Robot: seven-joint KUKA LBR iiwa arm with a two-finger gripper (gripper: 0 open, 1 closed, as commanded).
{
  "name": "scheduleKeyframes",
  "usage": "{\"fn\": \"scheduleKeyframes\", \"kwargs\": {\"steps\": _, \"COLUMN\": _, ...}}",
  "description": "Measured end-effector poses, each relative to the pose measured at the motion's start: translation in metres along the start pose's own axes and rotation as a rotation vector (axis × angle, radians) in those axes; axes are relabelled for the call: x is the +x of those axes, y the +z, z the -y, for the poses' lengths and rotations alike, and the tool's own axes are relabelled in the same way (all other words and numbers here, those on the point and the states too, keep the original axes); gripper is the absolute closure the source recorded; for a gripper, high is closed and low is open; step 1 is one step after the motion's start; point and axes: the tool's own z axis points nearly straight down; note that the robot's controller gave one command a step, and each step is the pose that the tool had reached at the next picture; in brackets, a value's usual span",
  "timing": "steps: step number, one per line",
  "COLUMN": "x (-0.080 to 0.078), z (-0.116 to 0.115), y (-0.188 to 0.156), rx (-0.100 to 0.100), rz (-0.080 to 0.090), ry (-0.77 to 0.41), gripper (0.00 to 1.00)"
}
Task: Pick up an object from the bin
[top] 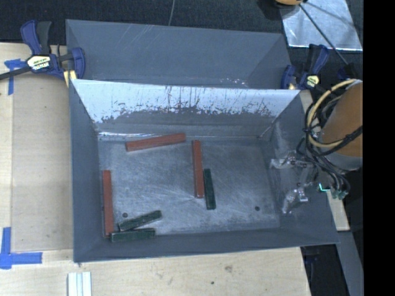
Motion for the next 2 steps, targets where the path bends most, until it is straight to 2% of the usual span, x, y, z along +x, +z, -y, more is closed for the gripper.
{"fn": "scheduleKeyframes", "kwargs": {"steps": 1, "x": -0.002, "z": 0.000, "y": -0.004, "rx": 0.002, "rz": 0.008, "ry": -0.003, "gripper": 0.00}}
{"fn": "scheduleKeyframes", "kwargs": {"steps": 2, "x": -0.010, "z": -0.056, "y": -0.017, "rx": 0.002, "rz": 0.009, "ry": -0.082, "gripper": 0.00}}
